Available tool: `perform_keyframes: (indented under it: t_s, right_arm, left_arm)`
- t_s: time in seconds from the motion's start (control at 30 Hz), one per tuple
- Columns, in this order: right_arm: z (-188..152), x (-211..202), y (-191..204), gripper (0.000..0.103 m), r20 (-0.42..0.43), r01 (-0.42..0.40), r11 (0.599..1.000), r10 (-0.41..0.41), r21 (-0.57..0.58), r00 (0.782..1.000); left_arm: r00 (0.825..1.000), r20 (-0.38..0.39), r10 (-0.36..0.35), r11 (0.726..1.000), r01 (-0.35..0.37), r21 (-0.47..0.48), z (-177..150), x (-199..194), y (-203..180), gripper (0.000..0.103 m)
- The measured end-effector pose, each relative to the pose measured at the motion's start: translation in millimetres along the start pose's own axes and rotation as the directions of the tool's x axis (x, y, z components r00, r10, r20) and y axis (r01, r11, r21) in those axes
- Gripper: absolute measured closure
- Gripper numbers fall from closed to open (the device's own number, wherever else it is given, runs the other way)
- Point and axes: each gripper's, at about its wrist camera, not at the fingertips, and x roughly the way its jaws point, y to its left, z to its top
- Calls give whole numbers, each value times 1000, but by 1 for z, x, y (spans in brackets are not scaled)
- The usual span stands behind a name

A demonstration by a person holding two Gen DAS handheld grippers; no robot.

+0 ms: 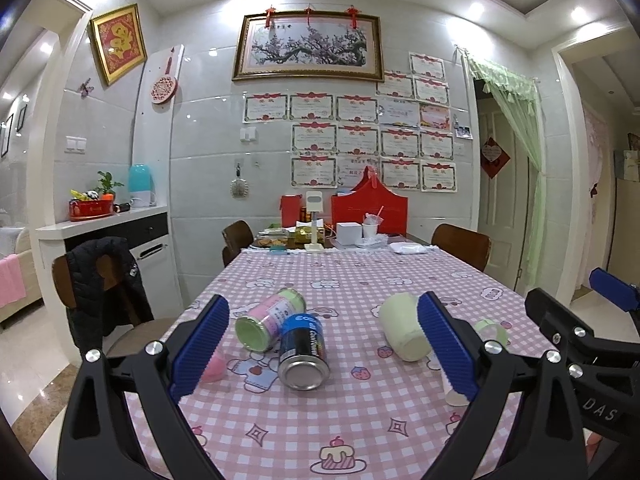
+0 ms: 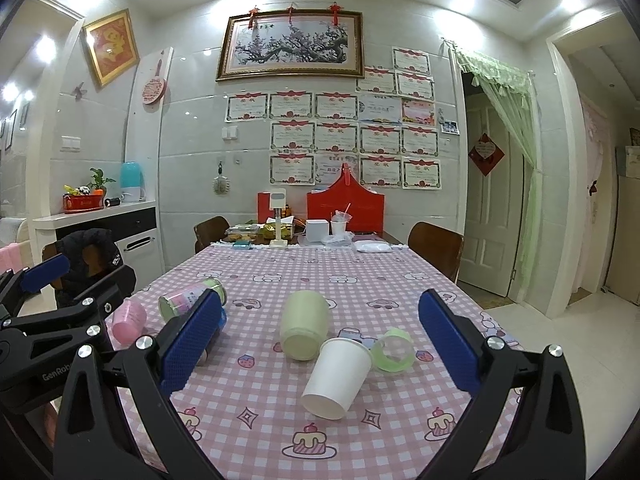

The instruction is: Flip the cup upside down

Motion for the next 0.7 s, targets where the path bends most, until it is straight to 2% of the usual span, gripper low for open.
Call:
perform_keyframes:
  t_s: [0.7]
  right_arm:
    - [-2, 5, -10, 8, -6, 27, 999, -27, 17, 1000]
  left_arm:
    - [1000, -13, -18, 999, 18, 30, 4, 12, -11, 9]
